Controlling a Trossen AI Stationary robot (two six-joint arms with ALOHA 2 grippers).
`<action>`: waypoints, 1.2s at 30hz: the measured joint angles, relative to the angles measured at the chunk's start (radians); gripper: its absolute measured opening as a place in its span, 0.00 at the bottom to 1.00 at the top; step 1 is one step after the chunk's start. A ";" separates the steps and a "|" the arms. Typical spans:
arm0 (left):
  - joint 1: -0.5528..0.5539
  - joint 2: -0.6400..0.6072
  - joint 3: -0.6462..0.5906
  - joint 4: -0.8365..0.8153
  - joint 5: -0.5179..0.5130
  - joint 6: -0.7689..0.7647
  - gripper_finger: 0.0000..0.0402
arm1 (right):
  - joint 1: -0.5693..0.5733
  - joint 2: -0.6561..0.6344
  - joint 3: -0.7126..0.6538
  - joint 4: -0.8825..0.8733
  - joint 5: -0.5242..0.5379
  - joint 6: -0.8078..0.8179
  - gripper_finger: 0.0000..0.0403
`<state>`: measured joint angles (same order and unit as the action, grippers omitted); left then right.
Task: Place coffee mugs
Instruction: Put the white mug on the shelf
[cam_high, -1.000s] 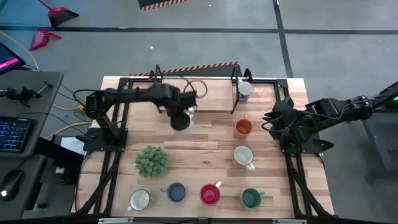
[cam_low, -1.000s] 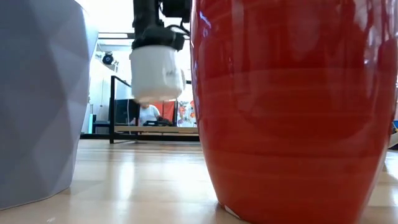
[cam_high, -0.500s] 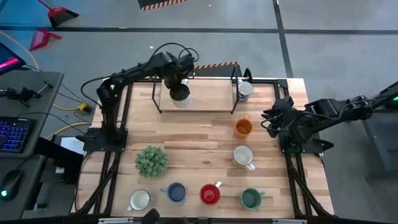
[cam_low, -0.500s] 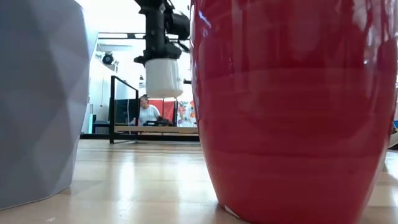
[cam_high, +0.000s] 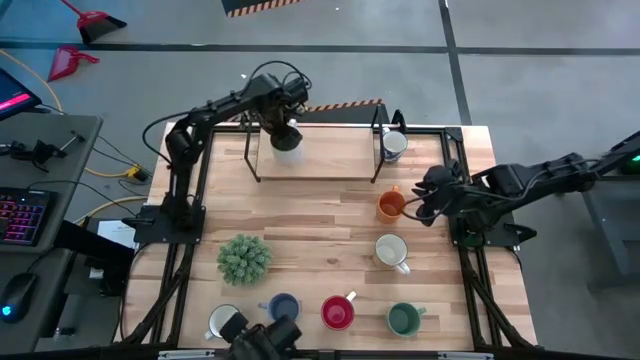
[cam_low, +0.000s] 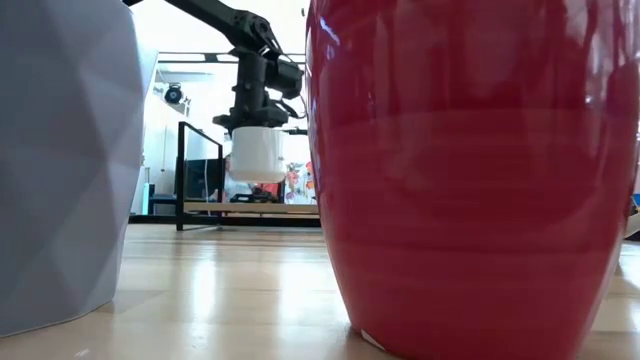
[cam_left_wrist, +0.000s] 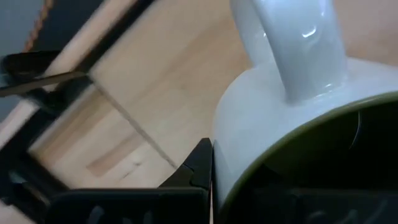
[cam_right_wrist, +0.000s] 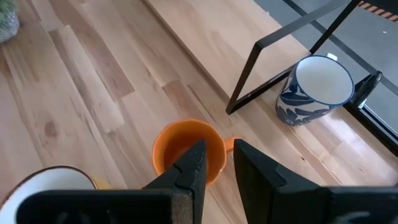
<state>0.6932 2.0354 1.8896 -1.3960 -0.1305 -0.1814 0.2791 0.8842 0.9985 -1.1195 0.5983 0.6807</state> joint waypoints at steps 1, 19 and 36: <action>0.008 0.000 0.000 0.000 -0.017 0.000 0.02 | 0.000 0.007 0.000 0.006 0.000 0.000 0.17; 0.062 0.001 0.000 0.079 -0.078 0.118 0.02 | 0.000 0.032 0.000 0.047 0.000 -0.005 0.17; 0.035 0.096 0.000 0.116 -0.034 0.307 0.02 | 0.000 0.032 0.000 0.094 0.000 -0.002 0.17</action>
<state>0.7277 2.1311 1.8896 -1.2798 -0.1649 0.1253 0.2792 0.9165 0.9985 -1.0260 0.5980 0.6785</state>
